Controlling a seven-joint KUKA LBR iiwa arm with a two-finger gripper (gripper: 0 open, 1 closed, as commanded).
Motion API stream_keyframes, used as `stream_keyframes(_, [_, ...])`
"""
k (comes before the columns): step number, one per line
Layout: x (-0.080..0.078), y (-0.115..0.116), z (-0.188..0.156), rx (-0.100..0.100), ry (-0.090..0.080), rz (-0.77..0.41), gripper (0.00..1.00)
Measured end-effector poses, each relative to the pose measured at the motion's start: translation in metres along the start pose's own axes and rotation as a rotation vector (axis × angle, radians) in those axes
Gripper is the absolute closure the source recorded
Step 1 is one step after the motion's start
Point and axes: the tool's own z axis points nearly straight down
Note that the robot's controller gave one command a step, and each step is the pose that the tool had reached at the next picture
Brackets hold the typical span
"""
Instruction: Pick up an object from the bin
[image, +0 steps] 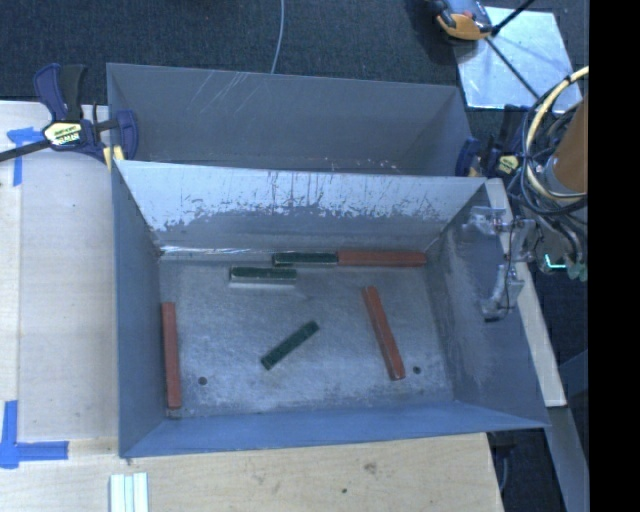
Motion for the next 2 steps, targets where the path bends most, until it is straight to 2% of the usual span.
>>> stream_keyframes(1, [-0.001,0.001,-0.004,0.001,-0.006,-0.003,0.00])
stream_keyframes(2, [0.013,0.035,0.056,0.002,-0.012,0.012,0.00])
